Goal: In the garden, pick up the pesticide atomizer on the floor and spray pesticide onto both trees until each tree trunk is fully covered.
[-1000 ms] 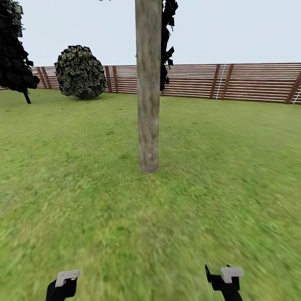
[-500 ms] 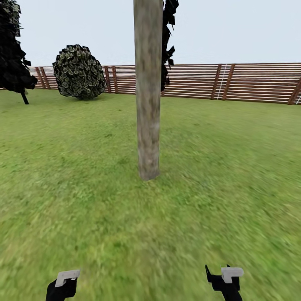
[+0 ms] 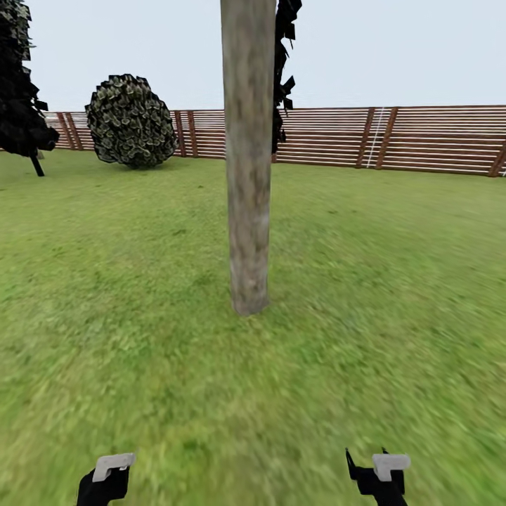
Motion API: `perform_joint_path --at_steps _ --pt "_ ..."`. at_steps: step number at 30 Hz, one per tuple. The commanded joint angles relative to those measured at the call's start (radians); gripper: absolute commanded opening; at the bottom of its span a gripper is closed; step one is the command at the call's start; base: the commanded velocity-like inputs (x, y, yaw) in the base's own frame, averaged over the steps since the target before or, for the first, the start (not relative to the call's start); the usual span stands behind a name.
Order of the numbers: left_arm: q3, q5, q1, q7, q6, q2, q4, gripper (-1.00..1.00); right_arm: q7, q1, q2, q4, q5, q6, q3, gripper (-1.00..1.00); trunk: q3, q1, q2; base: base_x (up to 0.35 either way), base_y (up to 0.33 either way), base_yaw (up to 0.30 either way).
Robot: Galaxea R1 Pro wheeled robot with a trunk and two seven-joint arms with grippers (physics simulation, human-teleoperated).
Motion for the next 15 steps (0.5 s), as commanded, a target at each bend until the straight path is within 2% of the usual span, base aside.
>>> perform_joint_path --at_steps 1,10,15 --pt "0.007 0.001 -0.001 -0.006 -0.003 -0.001 0.001 -1.00 -0.001 0.000 0.001 0.010 0.000 -0.003 0.000 1.00 -0.001 0.000 0.000 0.332 -0.085 0.000" --pt "0.010 0.003 0.002 -0.005 -0.003 0.009 -0.002 -1.00 -0.001 0.001 0.002 0.025 -0.004 -0.003 0.000 1.00 -0.001 0.000 0.000 0.327 -0.106 0.000" --pt "0.013 -0.002 0.002 0.000 -0.003 0.004 0.002 -1.00 -0.001 0.001 0.005 0.024 -0.008 -0.003 -0.002 1.00 -0.001 0.000 0.000 0.326 -0.112 0.000"
